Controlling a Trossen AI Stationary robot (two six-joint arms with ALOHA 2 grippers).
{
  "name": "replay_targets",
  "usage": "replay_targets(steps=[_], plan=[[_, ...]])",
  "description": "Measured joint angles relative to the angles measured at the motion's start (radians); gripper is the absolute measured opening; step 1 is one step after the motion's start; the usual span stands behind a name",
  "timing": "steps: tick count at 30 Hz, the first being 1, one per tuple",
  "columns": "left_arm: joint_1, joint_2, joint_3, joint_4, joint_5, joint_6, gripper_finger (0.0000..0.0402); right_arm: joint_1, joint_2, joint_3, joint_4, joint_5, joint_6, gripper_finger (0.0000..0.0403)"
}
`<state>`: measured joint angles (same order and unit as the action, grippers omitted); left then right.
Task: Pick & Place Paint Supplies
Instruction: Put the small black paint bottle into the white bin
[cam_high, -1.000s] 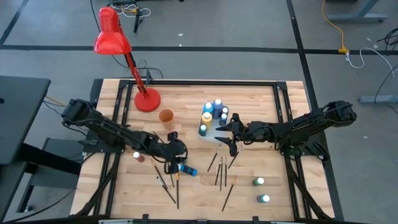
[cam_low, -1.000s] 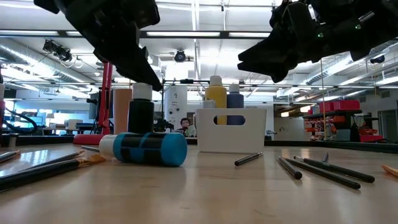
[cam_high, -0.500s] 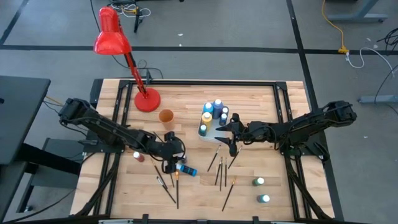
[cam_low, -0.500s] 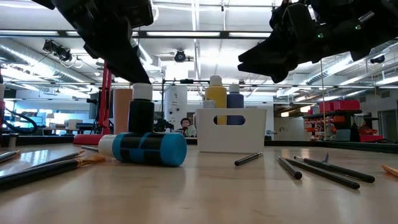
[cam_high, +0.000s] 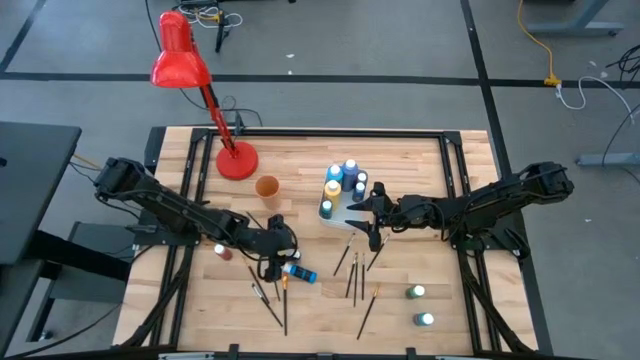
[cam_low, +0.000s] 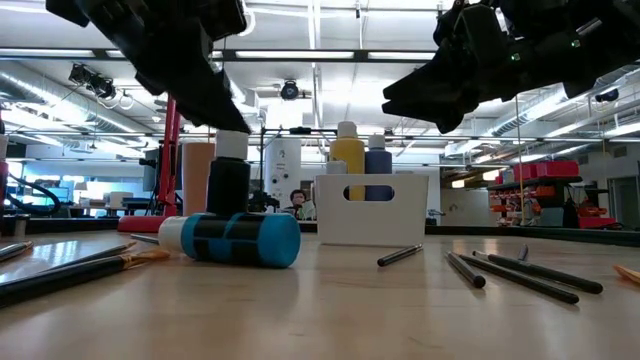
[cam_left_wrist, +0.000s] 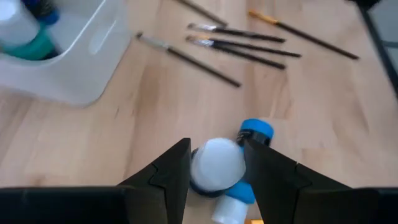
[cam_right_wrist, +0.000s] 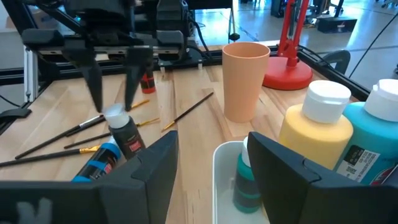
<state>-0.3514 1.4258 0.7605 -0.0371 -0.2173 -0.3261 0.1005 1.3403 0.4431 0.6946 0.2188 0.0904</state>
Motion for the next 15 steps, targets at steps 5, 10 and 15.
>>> replay_targets(steps=[5, 10, 15], plan=[[-0.008, -0.001, 0.000, 0.013, 0.006, 0.036, 0.0165, 0.000, 0.000, 0.000, 0.000, 0.000, 0.001, 0.0196], [-0.007, -0.001, 0.001, -0.024, -0.062, 0.014, 0.0188, 0.000, 0.000, 0.000, 0.000, 0.000, 0.002, 0.0196], [-0.007, -0.001, 0.001, -0.012, -0.086, 0.050, 0.0214, 0.000, 0.000, 0.000, 0.000, 0.000, -0.001, 0.0196]])
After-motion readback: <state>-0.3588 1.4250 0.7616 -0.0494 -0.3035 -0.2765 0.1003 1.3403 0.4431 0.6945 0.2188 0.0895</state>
